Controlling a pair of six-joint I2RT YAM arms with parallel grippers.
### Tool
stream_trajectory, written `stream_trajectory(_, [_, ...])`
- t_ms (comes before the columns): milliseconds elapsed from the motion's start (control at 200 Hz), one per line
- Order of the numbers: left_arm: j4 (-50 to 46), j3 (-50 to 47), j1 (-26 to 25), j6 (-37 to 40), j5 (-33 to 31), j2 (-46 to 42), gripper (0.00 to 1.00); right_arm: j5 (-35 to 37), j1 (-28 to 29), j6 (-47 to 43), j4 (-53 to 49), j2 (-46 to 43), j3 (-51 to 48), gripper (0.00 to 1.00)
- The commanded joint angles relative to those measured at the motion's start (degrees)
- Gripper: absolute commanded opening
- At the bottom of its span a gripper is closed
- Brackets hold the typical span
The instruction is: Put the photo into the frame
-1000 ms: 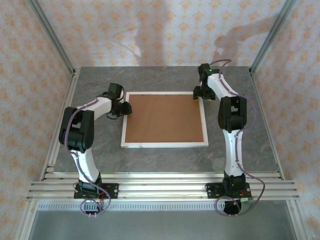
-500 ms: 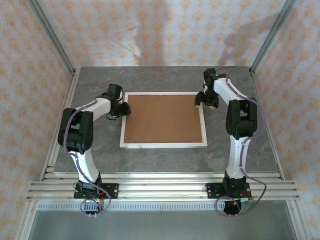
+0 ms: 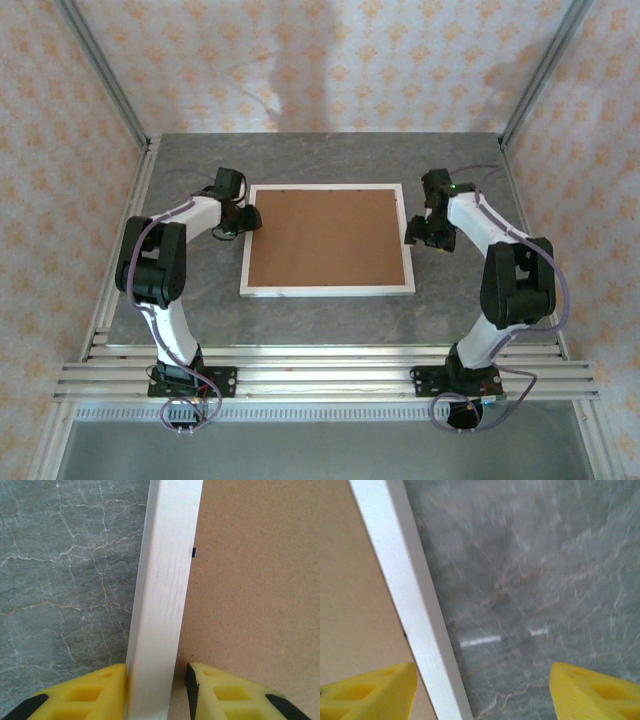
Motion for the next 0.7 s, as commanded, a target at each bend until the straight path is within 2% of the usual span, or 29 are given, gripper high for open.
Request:
stream_trajectory(0, [-0.4,-1.4,-0.2,-0.8,1.5,-1.3,0.35,-2.3,0.4,1.7,4.0,-1.9,-3.0,0.70])
stream_trajectory(440, [-0.5,-1.7,-0.3,-1.2,1.3,-1.8,0.35,1.2,1.0,1.3,7.1,5.1,-1.0,0.70])
stream_trajectory(696, [-0.5,-1.5,-0.2,-1.2,1.5,-1.9,0.35,-2.1,1.8,1.0,7.1,8.3,-1.0,0.70])
